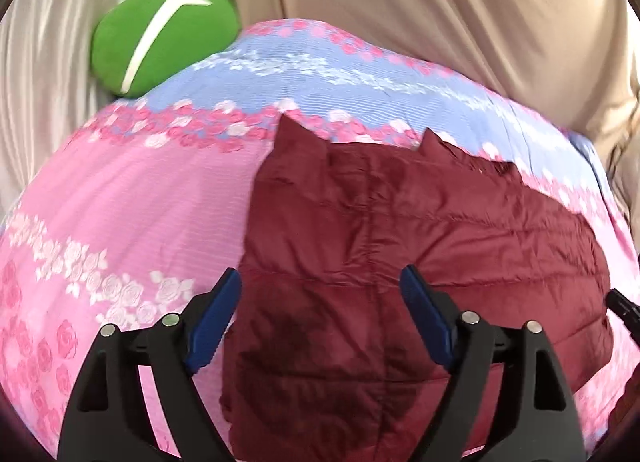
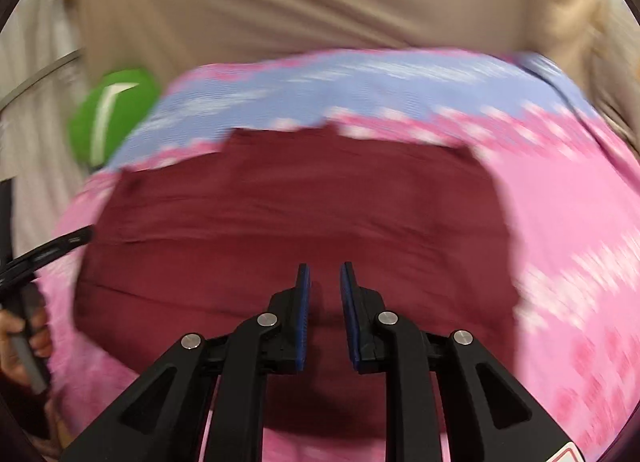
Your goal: Fold large clothes
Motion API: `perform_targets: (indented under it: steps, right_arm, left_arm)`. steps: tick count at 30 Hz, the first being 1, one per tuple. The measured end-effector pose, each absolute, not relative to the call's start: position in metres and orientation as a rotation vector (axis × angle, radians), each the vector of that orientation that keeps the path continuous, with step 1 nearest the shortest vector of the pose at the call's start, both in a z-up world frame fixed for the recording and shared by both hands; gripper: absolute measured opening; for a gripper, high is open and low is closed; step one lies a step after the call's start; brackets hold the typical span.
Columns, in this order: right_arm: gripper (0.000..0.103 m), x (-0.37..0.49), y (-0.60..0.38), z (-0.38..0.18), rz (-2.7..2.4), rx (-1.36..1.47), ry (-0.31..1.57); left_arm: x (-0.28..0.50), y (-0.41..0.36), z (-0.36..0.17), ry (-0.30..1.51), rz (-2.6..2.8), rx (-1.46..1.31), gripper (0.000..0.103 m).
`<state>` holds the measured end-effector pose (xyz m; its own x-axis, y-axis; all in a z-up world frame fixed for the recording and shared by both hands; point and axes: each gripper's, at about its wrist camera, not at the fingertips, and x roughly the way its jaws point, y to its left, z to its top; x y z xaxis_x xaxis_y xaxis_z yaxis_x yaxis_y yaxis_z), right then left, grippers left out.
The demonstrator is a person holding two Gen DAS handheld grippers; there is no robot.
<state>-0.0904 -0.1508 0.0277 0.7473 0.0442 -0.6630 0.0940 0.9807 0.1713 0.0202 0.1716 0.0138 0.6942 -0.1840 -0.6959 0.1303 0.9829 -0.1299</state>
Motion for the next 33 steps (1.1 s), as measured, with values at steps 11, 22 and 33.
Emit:
perform_targets:
  steps: [11, 22, 33]
  right_arm:
    - [0.018, 0.007, -0.074, 0.024, 0.119, 0.143, 0.768]
    - [0.016, 0.042, -0.086, -0.021, 0.063, 0.159, 0.880]
    - [0.016, 0.046, -0.085, -0.035, 0.087, 0.167, 0.861]
  left_arm:
    - [0.024, 0.185, -0.007, 0.844, -0.154, -0.093, 0.080]
    - [0.041, 0.192, -0.038, 0.924, -0.177, -0.194, 0.096]
    - [0.053, 0.189, -0.041, 0.928, -0.289, -0.331, 0.055]
